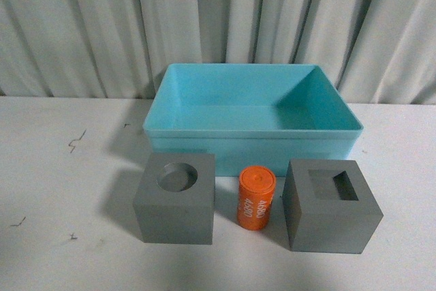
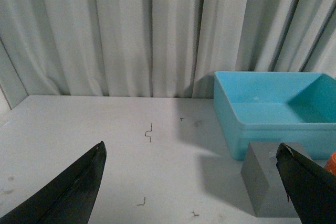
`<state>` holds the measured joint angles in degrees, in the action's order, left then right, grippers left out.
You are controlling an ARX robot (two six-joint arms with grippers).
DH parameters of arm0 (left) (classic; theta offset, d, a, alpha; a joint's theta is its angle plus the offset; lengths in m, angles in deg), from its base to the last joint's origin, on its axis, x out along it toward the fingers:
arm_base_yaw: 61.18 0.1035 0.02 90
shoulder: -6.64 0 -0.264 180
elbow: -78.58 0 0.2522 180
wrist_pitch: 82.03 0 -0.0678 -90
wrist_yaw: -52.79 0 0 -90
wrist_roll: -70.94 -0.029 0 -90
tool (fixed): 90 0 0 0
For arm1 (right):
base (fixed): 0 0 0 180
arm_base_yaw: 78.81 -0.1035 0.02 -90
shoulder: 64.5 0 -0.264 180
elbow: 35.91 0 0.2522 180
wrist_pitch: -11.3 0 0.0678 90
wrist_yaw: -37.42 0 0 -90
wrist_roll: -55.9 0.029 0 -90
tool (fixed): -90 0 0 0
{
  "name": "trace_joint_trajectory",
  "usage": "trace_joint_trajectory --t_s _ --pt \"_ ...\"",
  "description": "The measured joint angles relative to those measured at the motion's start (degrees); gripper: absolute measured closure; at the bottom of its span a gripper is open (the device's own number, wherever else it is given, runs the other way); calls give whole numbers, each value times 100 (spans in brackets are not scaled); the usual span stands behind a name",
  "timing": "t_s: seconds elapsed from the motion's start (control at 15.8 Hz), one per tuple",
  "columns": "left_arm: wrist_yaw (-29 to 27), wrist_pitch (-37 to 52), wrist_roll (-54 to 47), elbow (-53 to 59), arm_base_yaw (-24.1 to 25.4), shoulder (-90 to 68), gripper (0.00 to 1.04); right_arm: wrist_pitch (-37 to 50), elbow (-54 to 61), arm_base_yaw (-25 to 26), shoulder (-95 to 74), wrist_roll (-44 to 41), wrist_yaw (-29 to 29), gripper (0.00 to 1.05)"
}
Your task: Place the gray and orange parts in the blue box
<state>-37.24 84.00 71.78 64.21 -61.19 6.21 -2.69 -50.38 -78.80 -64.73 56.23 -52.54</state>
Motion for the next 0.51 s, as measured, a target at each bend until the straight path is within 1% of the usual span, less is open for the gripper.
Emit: trace_joint_trajectory --t_s 0.51 --pt "0 0 0 0 0 0 7 0 0 0 0 0 -2 6"
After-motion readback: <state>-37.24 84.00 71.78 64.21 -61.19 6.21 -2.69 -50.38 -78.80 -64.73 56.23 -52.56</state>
